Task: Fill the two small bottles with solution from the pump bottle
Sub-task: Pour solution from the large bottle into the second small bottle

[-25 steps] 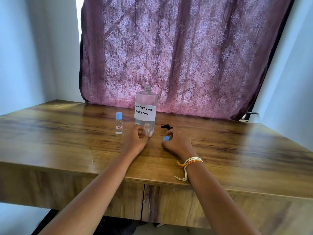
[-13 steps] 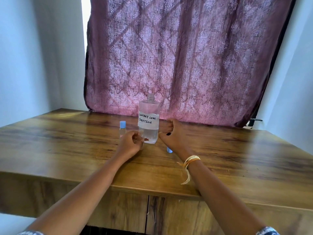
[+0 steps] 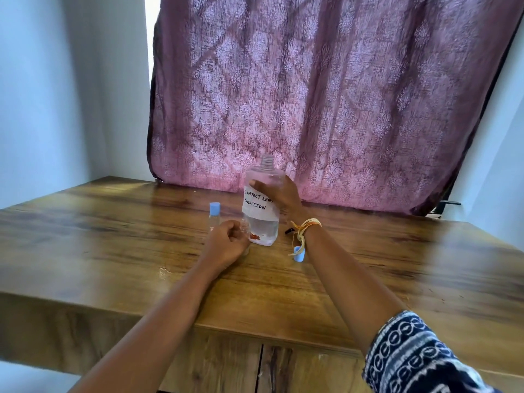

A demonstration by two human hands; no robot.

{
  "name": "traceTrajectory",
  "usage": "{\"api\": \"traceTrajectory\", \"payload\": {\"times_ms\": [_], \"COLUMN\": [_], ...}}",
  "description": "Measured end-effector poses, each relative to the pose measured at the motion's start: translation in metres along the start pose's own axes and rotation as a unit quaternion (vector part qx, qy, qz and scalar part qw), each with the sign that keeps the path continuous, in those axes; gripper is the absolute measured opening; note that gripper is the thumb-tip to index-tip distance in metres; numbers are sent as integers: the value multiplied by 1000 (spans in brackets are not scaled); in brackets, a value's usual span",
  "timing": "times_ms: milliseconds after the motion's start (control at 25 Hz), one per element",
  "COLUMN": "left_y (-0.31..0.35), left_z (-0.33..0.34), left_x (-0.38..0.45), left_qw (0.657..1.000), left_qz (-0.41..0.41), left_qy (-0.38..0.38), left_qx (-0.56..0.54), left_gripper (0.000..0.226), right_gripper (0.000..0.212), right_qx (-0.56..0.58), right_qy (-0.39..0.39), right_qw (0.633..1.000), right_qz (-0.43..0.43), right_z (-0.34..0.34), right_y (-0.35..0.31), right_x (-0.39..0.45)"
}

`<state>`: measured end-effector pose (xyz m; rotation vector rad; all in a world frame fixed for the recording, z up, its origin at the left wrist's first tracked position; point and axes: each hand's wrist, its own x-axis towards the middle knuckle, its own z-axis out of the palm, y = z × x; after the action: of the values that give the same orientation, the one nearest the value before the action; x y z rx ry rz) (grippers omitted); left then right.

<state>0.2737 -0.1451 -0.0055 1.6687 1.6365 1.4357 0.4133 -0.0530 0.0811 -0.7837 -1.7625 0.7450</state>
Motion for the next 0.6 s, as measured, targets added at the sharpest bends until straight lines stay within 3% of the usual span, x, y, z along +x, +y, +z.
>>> {"api": "traceTrajectory", "payload": {"times_ms": [120,240,360,520,600], "left_y": [0,2,3,3,2], "left_z": [1,0,-1,1,1], "left_x": [0,-1,-2,-1,-1], "left_qw": [1000,1000,999,997,995], "left_qz": [4,3,1,7,2], "left_qy": [-6,8,15,24,18], "left_qx": [-3,-19,-41,-77,-99], "left_gripper": [18,16,16,19,23], "right_gripper": [22,28,31,62,66], "right_qx": [31,34,-7,-114,-158], "right_qy": [3,3,-14,-48,-66], "right_qw": [999,999,1000,991,983], "right_qz": [44,19,-27,-58,-69], "right_z": [-2,-6,-16,-36,-41], "right_y": [6,6,-6,-17,-16], "right_x": [0,-5,-7,-1,-6]}}
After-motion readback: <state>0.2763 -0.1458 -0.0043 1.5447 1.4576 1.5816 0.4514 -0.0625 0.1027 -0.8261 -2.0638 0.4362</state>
